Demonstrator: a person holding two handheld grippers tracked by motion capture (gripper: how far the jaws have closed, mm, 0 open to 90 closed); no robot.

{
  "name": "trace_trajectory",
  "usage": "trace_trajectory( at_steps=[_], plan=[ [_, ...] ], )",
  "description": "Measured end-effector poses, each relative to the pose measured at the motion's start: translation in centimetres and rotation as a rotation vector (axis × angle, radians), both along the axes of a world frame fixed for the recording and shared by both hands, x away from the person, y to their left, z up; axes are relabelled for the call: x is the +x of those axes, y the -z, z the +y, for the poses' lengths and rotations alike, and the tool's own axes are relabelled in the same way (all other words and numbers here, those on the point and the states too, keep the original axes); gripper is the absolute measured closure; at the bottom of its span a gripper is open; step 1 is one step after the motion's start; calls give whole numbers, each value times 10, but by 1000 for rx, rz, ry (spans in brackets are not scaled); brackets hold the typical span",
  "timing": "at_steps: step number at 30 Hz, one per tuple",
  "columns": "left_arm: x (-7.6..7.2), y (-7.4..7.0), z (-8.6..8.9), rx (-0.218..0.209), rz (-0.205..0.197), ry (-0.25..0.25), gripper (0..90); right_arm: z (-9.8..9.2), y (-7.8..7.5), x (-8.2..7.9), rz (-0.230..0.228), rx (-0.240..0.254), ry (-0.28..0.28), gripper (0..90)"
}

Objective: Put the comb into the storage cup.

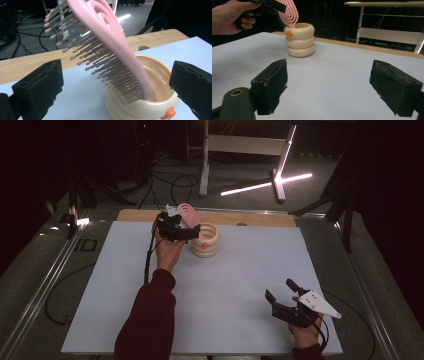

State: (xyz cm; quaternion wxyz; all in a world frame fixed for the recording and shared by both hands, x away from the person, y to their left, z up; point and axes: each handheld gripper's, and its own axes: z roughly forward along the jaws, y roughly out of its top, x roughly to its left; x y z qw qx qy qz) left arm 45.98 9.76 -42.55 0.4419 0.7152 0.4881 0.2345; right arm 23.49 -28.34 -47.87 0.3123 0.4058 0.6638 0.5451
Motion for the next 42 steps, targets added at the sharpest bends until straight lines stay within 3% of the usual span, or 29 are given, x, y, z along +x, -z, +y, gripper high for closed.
trace_trajectory(
  at_steps=[15, 31, 42],
  plan=[
    [-10, -12, 4, 34, -1, 66, 0, 1, 0, -1, -1, -2, 1, 148],
    [-16, -17, 10, 26, -17, 103, 0, 2, 0, -1, -2, -3, 2, 148],
    [-20, -14, 19, 24, -5, 127, 0, 3, 0, 0, 0, -8, -4, 148]
  ],
)
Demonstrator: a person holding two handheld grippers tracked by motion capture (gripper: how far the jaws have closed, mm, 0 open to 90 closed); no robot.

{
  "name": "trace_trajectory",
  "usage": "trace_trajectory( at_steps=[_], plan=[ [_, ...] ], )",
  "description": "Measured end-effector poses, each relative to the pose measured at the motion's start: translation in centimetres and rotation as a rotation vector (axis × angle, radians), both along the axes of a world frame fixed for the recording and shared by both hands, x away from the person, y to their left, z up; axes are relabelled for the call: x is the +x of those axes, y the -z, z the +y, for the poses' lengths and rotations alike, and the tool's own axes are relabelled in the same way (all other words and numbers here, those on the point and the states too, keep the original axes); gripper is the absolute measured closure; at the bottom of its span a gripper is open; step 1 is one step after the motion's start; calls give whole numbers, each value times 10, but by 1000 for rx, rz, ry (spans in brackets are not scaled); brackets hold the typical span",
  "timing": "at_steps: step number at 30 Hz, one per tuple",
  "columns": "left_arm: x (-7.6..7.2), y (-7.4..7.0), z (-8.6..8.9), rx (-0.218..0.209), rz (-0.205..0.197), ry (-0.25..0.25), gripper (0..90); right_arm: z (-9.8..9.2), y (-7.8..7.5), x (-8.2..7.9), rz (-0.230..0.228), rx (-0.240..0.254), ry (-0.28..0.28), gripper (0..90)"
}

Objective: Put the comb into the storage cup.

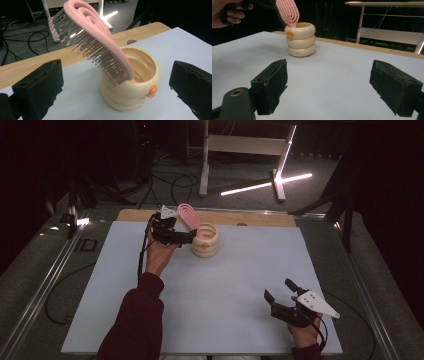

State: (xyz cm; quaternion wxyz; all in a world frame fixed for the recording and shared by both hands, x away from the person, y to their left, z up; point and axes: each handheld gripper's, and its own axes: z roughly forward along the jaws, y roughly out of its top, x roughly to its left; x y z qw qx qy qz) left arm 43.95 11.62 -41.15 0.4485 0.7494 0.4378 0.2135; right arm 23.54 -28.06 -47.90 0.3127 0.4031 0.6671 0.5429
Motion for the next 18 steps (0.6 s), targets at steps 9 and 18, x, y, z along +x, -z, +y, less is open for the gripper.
trace_trajectory(
  at_steps=[9, 18],
  plan=[
    [-7, -2, 5, -3, -12, 33, 0, 0, 0, 0, -1, 3, 2, 148],
    [-13, 1, 14, -1, -12, 36, 0, 0, 0, 0, -1, 0, 3, 148]
  ],
)
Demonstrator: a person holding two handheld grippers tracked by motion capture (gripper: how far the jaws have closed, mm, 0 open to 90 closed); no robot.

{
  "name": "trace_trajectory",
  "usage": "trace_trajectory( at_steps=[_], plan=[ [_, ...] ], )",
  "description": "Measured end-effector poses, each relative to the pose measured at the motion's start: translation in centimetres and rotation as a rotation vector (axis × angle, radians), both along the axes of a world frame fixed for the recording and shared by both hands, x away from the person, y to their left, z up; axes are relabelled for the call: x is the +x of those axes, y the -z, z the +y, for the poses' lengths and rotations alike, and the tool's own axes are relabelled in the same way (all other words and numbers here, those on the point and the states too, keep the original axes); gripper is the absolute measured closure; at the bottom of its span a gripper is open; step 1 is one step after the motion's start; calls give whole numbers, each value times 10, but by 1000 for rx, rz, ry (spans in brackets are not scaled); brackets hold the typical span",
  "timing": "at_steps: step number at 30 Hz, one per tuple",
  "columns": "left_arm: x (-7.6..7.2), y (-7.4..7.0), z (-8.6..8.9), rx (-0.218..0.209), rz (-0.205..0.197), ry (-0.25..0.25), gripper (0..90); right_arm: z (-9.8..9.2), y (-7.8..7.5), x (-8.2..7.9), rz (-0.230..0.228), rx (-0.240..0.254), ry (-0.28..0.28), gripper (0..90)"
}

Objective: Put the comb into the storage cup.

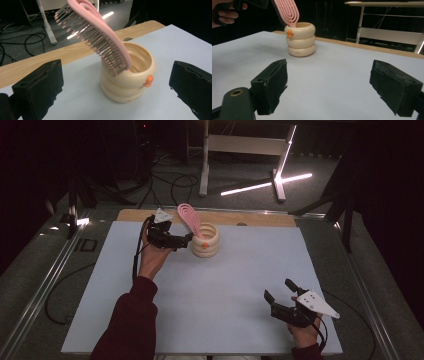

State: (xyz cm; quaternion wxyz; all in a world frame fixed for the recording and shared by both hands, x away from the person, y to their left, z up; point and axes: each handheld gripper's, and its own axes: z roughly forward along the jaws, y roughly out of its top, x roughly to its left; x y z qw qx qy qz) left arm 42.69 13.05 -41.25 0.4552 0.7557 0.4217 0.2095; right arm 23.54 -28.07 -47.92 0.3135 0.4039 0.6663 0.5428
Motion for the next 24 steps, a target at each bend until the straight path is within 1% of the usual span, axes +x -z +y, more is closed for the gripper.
trace_trajectory(
  at_steps=[10, 20, 22, 24],
  plan=[
    [-7, 2, 7, 10, -3, 4, 0, 1, 1, 1, 5, 1, -2, 148],
    [-20, 7, 17, 9, -12, 8, 0, 2, 1, 0, 4, -2, -2, 148],
    [-22, 8, 18, 12, -11, 11, 0, 2, 1, 0, 3, -2, -2, 148],
    [-28, 12, 20, 30, -24, -2, 0, 2, 1, 0, 4, -2, -2, 148]
  ],
)
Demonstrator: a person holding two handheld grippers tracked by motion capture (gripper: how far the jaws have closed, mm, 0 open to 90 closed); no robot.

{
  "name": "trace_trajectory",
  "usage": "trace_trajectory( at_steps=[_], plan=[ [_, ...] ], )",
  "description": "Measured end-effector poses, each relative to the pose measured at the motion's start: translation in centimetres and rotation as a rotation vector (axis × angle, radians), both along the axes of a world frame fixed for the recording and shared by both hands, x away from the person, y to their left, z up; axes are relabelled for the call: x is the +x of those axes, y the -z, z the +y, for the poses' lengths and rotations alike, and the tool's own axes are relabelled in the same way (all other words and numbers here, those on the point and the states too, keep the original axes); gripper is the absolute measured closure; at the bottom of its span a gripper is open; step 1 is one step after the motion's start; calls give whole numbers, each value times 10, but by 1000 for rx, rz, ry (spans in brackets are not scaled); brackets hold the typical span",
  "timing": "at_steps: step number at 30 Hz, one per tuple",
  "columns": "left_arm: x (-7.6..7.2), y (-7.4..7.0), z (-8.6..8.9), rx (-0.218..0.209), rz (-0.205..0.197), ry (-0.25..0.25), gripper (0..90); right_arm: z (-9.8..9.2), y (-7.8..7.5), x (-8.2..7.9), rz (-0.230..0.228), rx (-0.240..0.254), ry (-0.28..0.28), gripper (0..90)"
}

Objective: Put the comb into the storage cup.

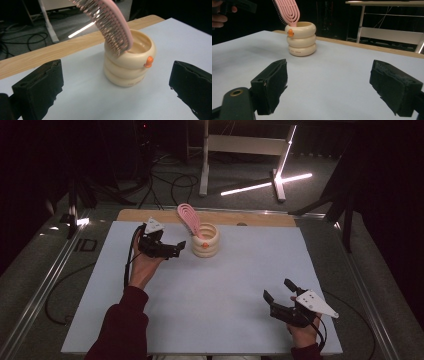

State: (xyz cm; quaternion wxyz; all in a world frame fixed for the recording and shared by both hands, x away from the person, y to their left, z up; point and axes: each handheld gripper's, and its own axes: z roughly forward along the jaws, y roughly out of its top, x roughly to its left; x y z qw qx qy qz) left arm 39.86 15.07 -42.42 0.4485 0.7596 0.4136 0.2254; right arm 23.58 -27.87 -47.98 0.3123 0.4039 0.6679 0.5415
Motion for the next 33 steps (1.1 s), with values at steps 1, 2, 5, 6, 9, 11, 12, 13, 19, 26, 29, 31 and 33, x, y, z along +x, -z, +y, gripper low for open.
trace_trajectory(
  at_steps=[1, 2, 5, 6, 9, 11, 12, 13, 19, 26, 29, 31, 33],
  plan=[
    [-2, 1, 1, 6, -1, -1, 0, 0, 0, 0, 0, -2, 0, 148],
    [-2, 1, 1, 6, -1, -1, 0, 0, 0, 0, 0, -1, -2, 148],
    [-10, 6, 5, 19, -9, -6, 0, 1, 0, 0, 0, -1, -1, 148],
    [-12, 7, 7, 16, -13, -9, 0, 2, 0, 0, 1, -1, -5, 148],
    [-12, 7, 7, 16, -13, -9, 0, 2, 1, 0, 1, -4, -6, 148],
    [-21, 13, 15, 2, -18, -19, 0, 2, 1, 0, 1, -4, -6, 148],
    [-21, 13, 15, 2, -18, -19, 0, 2, 1, 0, 1, -4, -6, 148],
    [-27, 17, 20, 0, -15, -24, 0, 4, 1, 0, 1, -7, -8, 148],
    [-38, 24, 29, -9, -18, -31, 0, 6, 1, 0, 2, -8, -15, 148],
    [-62, 31, 49, -53, -41, -63, 0, 6, 2, 2, 9, -14, -17, 142],
    [-72, 34, 56, -86, -51, -83, 0, 5, 2, 3, 7, -19, -14, 141],
    [-79, 36, 61, -113, -62, -98, 0, 4, 2, 4, 12, -23, -16, 140],
    [-85, 39, 64, -109, -71, -106, 0, 3, 2, 5, 16, -30, -17, 137]
  ],
)
